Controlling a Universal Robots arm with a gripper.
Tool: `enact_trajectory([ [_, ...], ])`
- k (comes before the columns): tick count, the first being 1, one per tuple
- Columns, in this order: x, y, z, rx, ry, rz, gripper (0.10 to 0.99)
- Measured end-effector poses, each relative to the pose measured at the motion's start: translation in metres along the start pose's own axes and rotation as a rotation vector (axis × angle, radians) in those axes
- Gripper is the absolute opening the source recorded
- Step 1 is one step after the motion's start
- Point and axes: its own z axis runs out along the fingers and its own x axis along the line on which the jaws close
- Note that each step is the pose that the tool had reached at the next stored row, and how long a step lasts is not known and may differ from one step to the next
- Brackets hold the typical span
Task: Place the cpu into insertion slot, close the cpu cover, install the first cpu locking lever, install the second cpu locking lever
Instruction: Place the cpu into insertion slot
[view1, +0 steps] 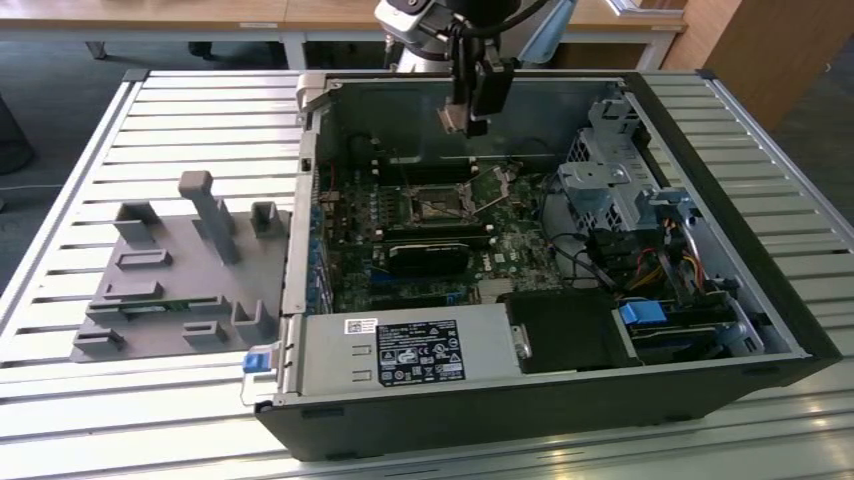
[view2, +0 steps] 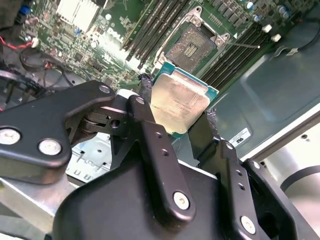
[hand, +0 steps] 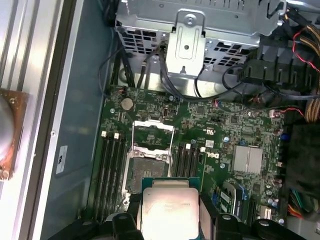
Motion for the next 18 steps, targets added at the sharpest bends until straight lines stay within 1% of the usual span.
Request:
enact_trajectory([
  [4,0.0004,0.0,0.0005,0.0,-0.0037,0.043,0.541],
  [6,0.0011,0.0,0.001,0.0,-0.0055,0.055,0.541],
  [11,0.0018,-0.0002,0.0058,0.0,-0.0068,0.057,0.541],
  [14,0.0017,-0.0004,0.0087,-0.003,-0.0077,0.057,0.541],
  [18,0.0017,-0.0009,0.0147,-0.003,-0.0078,0.057,0.541],
])
